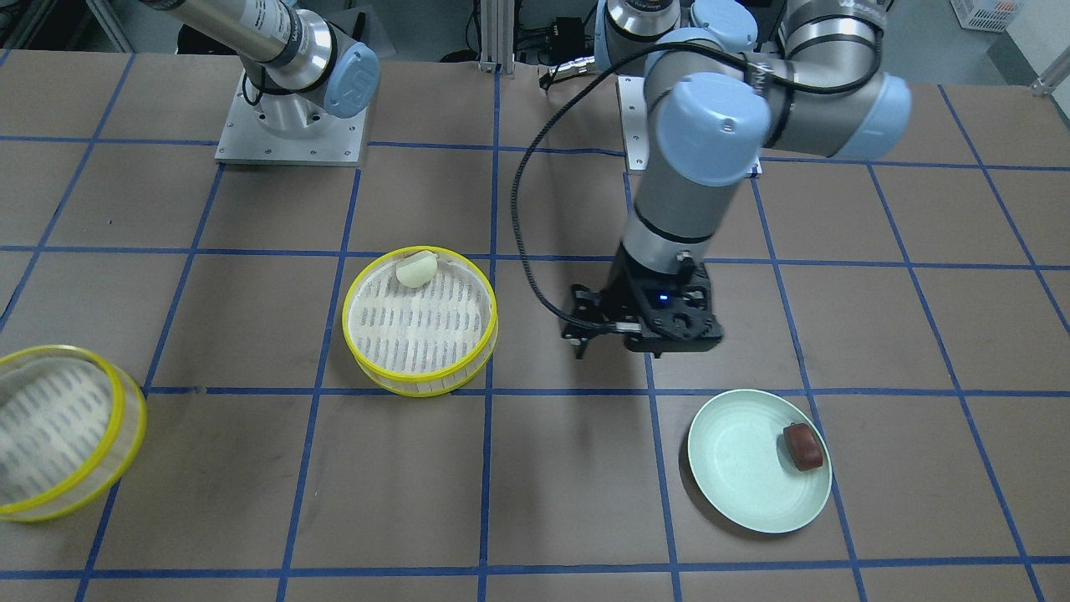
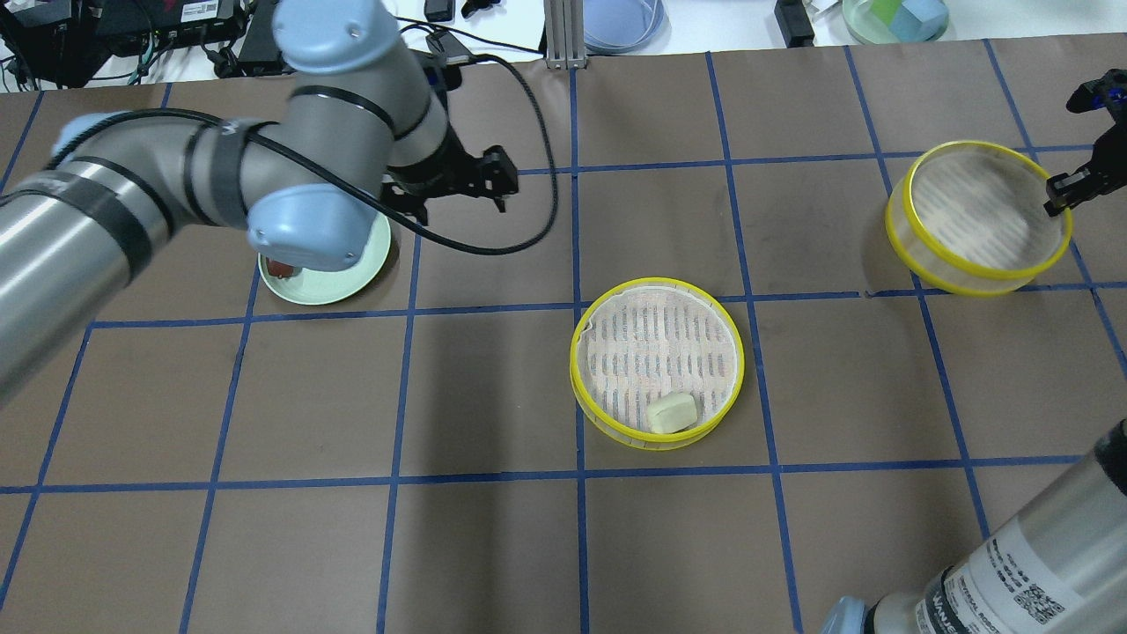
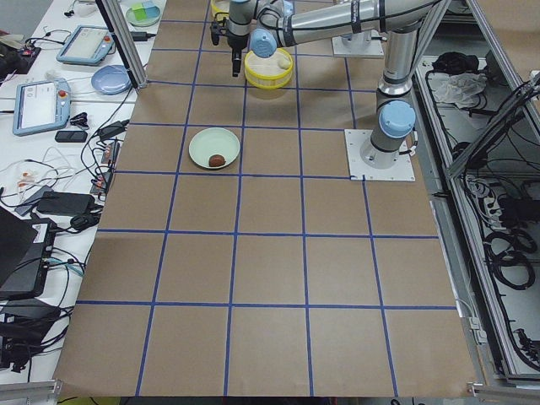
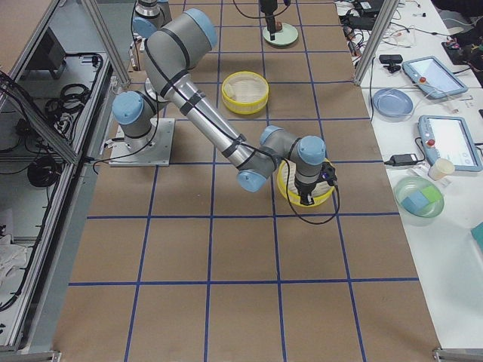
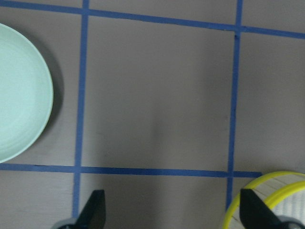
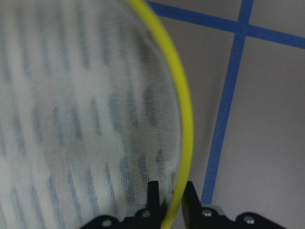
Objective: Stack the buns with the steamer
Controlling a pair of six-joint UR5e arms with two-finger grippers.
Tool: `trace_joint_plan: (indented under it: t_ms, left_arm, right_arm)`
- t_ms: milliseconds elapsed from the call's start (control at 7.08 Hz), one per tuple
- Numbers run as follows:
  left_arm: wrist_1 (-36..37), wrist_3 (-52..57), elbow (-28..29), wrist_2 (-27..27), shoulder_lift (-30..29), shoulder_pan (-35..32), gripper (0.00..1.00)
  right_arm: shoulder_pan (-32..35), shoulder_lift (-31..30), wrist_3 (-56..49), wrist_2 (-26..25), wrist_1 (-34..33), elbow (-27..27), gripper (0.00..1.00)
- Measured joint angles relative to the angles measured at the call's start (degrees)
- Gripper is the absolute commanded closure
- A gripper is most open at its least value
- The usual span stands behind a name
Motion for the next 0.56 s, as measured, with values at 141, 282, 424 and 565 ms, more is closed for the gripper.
trace_joint_plan:
  t_ms: [141, 282, 424, 565]
  left_arm:
    - [-2.2, 5.3, -0.2, 0.0, 0.2, 5.2, 0.0]
    - [-3.4, 8.8, -0.7, 0.1, -0.2, 8.9, 0.0]
    - [-3.8, 11.2, -1.1, 0.4, -0.9, 11.3, 0.0]
    - [-3.2, 12.9, -1.2, 1.9, -2.2, 12.9, 0.0]
  right_arm:
    - [0.0, -0.4, 0.2, -0.3, 0.1, 0.0, 1.0]
    - [0.0, -1.3, 0.3, -0.4, 0.7, 0.0, 1.0]
    - [0.1, -2.8, 0.4, -0.3, 2.7, 0.1, 1.0]
    - [0.4, -5.0, 1.6, -0.1, 6.3, 0.4, 1.0]
